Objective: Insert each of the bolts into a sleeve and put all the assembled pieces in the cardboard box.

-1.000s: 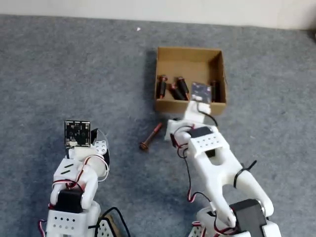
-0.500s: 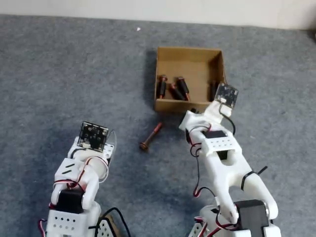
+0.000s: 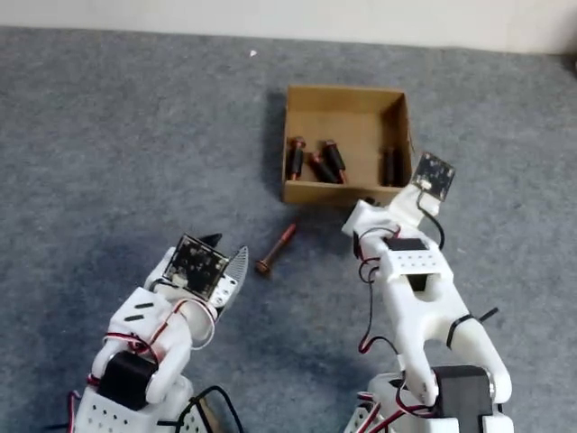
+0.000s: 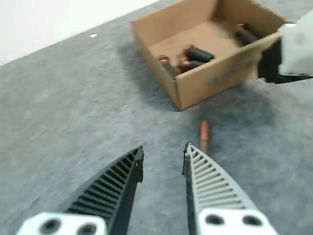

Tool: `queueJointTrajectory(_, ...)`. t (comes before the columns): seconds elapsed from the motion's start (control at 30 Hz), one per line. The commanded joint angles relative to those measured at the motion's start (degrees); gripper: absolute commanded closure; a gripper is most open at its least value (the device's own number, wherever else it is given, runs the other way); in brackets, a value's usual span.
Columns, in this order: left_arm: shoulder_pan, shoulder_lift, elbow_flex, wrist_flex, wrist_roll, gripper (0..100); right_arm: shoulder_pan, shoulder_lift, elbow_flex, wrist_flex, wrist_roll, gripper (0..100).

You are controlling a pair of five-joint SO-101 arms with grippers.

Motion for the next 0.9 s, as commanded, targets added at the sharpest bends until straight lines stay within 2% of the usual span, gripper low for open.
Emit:
queueJointTrajectory(0.0,2.2,2.5,-3.5,-0.1,-1.1,84,0.9,-2.8,-0.7,-1.5,0.0,99.5)
queueJointTrajectory(0.13,2.2,13.1,-8.9,-0.1,-1.1,84,0.9,-2.8,-0.7,-1.5,0.0,99.5)
queueJointTrajectory(0.4,2.2,44.4,-24.7,-0.4,-1.2,84,0.9,-2.8,-0.6,-1.5,0.0,99.5)
queueJointTrajectory(0.63,3.0,70.8,-34.2,-7.7,-1.2,84,1.0,-2.8,-0.5,-1.5,0.0,99.5)
queueJointTrajectory(0.87,3.8,90.8,-44.8,-8.4,-1.2,84,1.0,-2.8,-0.5,-1.5,0.0,99.5)
